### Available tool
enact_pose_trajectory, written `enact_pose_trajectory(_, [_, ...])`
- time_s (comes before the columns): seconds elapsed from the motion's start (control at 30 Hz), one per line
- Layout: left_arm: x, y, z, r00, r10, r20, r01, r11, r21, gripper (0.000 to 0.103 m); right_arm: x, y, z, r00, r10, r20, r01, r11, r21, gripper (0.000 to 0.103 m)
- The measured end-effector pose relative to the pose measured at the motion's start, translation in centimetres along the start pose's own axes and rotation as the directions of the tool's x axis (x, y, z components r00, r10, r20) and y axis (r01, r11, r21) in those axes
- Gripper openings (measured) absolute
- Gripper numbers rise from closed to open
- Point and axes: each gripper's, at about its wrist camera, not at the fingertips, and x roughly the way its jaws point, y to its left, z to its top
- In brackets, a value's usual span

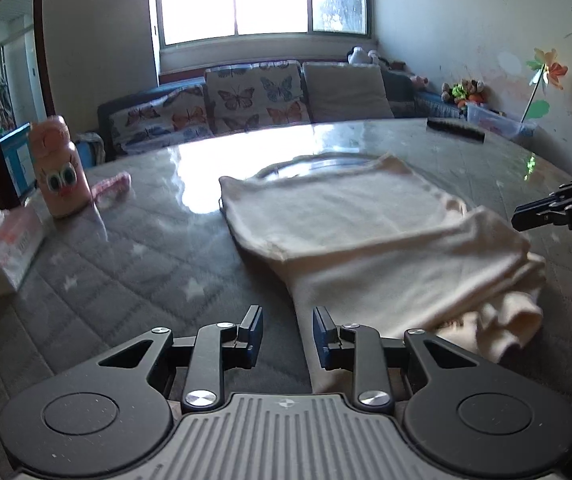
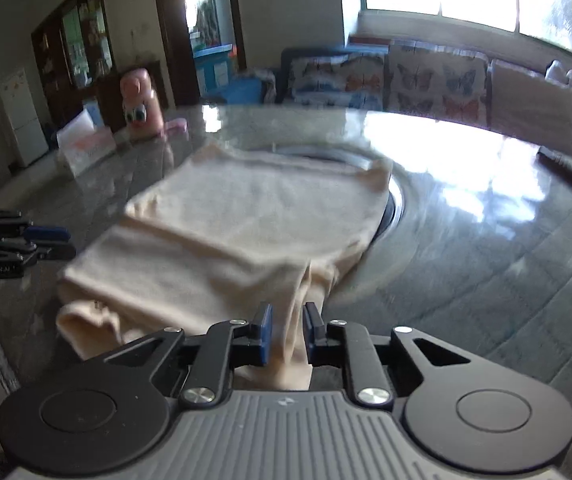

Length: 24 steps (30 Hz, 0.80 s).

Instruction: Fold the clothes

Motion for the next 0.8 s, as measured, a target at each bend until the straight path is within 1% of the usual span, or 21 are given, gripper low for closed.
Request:
enact_pose_trajectory(0.1, [0.8, -0.4, 1.3, 1.0, -0.012, 0.02, 0.011, 1.0, 0.012, 0.03, 0.3, 0.1, 1.0, 1.0, 0.007, 0.027, -0.007, 1.0, -0.013, 0.016])
enact_pose_trajectory(0.27, [3.3, -1.3, 2.6, 0.999, -0.042, 0.017, 0.042, 0.999, 0.022, 0.028, 3.4, 1.0, 1.6, 0.999, 0.033, 0.004, -0.032, 0.998, -0.05, 0.016])
enact_pose_trajectory(0.33, [4.5, -1.4, 2.8, 0.999, -0.052, 0.009, 0.051, 0.999, 0.017, 0.026, 4.1, 1.1, 1.5, 1.0, 0.03, -0.003, -0.03, 0.998, -0.062, 0.016])
enact_pose_trajectory(0.43, [6.2, -1.1, 2.7, 0.999, -0.045, -0.019, 0.045, 0.999, 0.012, 0.023, 4.9, 0.7, 1.1, 1.0, 0.016, -0.022, -0.018, 0.998, -0.062, 0.015])
enact_pose_trajectory(0.5, [7.2, -0.7, 2.4, 0.998, -0.036, -0.042, 0.036, 0.999, 0.007, 0.023, 5.0, 0.3, 1.0, 0.999, 0.017, -0.029, -0.018, 0.998, -0.052, 0.013])
enact_pose_trajectory(0.7, [7.8, 0.3, 2.0, 0.998, -0.034, -0.053, 0.034, 0.999, -0.013, 0.023, 4.2, 0.3, 1.2, 1.0, 0.028, -0.009, -0.029, 0.998, -0.063, 0.014])
enact_pose_trajectory(0.8, [7.6, 0.1, 2.1, 0.998, -0.032, -0.051, 0.031, 0.999, -0.009, 0.024, 4.8, 0.3, 0.8, 0.999, 0.02, -0.028, -0.022, 0.996, -0.083, 0.014])
